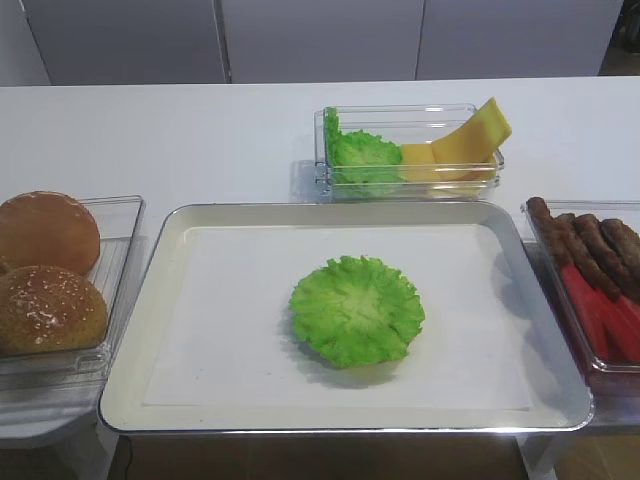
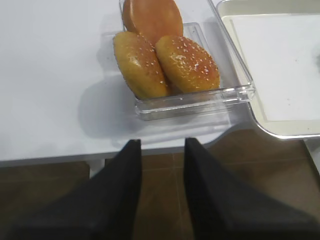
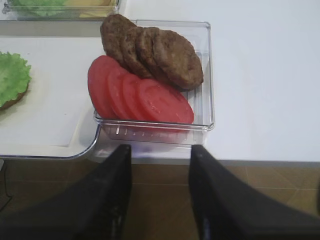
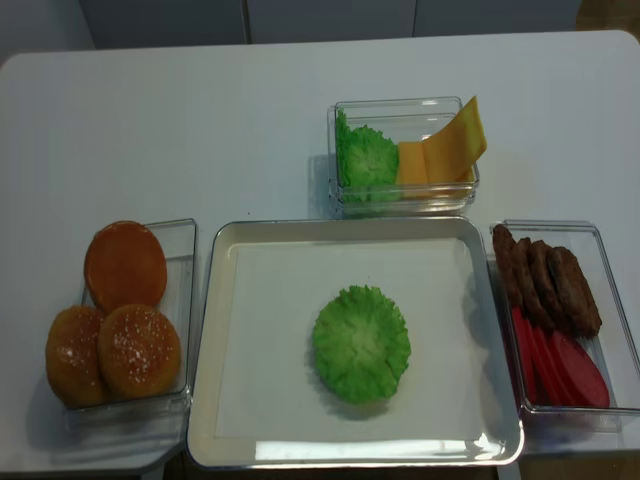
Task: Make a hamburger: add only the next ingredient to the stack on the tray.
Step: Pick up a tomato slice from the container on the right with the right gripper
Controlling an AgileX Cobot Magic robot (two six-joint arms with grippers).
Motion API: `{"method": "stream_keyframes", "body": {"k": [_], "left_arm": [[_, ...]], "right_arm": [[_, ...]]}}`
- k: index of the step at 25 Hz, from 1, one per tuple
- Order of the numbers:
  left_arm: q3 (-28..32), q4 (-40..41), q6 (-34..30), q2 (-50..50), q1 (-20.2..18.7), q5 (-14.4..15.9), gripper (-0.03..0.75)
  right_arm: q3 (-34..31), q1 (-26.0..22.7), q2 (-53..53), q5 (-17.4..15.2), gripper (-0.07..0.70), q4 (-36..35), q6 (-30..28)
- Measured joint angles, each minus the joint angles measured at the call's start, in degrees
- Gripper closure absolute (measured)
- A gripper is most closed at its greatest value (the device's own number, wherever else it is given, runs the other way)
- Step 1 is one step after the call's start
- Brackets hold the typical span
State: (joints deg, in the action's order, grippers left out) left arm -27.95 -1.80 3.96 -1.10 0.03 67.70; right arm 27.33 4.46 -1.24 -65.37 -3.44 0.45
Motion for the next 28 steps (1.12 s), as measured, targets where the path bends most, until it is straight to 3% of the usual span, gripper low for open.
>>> {"method": "stream_keyframes", "body": {"k": [20,23,28], "left_arm": [[0.00,0.00,0.00,0.00,0.00,0.00,0.499],[0.00,0.00,0.00,0.00,0.00,0.00,0.499],[0.00,0.00,0.00,0.00,0.00,0.00,0.499]], "right_arm": [[0.00,0.00,0.00,0.00,0.365,0.12,0.00],[0.00,0.00,0.00,0.00,0.314,0.12,0.00],[0.00,0.00,0.00,0.26,0.167,0.00,0.00]]}}
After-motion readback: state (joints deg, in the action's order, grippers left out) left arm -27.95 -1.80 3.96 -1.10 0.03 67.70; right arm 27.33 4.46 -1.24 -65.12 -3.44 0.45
